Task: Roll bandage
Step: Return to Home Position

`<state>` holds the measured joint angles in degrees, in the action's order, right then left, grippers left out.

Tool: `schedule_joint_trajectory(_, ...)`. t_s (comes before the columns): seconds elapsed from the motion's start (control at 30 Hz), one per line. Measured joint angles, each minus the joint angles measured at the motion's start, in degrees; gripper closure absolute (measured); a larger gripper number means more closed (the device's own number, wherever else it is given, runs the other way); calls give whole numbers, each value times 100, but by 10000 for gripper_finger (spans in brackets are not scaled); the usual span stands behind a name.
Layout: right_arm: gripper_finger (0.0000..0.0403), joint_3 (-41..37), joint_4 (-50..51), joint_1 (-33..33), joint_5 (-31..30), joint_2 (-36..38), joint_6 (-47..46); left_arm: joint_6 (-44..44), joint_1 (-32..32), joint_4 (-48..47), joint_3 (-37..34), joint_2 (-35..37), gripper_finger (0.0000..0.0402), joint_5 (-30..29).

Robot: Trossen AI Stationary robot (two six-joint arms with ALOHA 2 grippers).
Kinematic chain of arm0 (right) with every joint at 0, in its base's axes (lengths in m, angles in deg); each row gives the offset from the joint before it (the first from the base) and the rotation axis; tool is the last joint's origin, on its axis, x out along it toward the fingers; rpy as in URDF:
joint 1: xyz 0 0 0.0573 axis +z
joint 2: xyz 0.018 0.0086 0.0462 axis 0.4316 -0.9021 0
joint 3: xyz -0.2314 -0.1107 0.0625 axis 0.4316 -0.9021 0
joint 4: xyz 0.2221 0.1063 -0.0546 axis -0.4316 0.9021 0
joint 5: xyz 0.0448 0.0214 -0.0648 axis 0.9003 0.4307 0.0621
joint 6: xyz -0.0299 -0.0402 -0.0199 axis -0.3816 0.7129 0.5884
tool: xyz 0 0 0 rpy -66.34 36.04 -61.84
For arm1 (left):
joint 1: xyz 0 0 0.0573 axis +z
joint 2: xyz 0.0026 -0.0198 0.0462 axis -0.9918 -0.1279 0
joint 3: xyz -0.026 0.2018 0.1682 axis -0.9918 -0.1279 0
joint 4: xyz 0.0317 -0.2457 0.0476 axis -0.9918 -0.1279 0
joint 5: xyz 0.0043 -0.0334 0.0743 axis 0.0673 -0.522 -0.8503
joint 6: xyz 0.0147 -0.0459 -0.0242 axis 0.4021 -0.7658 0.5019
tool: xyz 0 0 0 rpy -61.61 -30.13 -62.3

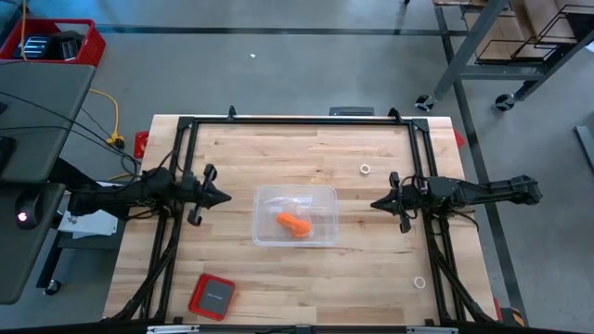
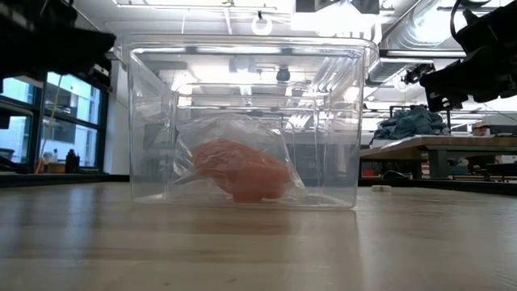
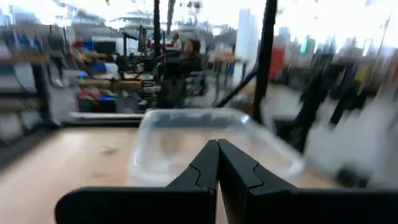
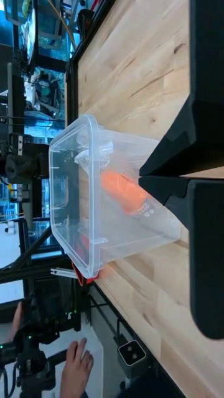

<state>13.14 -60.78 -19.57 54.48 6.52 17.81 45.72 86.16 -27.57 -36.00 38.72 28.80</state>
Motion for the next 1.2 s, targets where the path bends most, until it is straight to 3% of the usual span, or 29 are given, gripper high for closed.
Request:
schedule_joint_trajectory(0.13,402,0,0,0,2,0,0,973,-54,-380,-2,74,401,-88)
schedule_joint_trajectory(0.37,402,0,0,0,4,0,0,859,186,-412,2,-6,401,-392)
schedule_joint_trajectory(1.2,402,0,0,0,4,2,-1,854,187,-459,-1,-42,401,-398)
